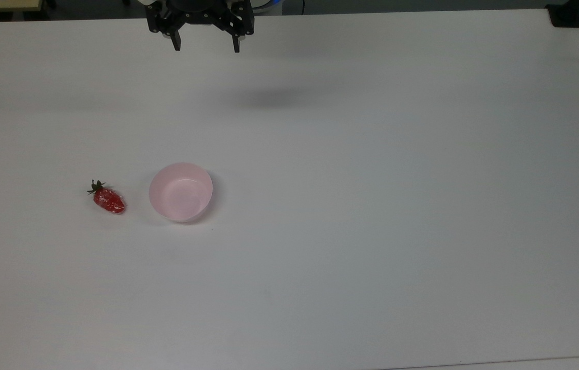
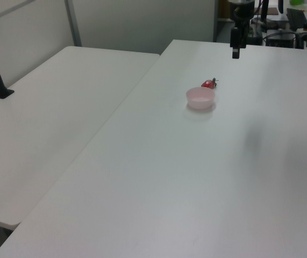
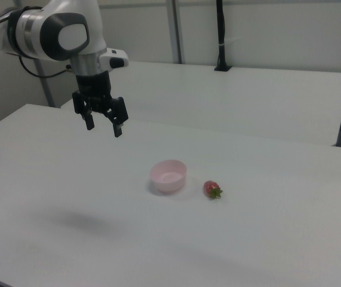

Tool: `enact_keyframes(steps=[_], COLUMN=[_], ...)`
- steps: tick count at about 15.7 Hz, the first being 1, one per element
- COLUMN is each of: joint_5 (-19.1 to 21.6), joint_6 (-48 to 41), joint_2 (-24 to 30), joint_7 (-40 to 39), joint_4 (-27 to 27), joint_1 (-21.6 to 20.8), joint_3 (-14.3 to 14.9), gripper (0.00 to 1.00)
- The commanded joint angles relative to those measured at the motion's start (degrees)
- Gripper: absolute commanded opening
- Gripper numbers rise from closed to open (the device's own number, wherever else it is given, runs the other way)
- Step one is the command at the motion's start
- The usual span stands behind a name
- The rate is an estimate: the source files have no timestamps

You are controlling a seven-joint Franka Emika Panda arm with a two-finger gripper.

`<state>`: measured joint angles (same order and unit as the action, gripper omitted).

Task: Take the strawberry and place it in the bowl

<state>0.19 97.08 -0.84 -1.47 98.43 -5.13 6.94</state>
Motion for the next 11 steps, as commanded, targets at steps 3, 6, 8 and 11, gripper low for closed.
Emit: enact_keyframes(steps=[3, 6, 8, 11], joint_5=[-0.9, -0.7, -0.7, -0.8], joint_6=[-0.8, -0.8, -1.2, -0.9], joint_2=[0.4, 0.3, 0.3, 0.1], joint_7=[-2.7, -2.7, -2.7, -2.8], joint_4=[-0.4, -0.5, -0.5, -0.7], joint_1=[1.3, 1.4, 1.4, 1.4], joint_3=[-0.9, -0.9, -0.9, -0.9], gripper=[1.0, 1.0, 1.0, 1.0])
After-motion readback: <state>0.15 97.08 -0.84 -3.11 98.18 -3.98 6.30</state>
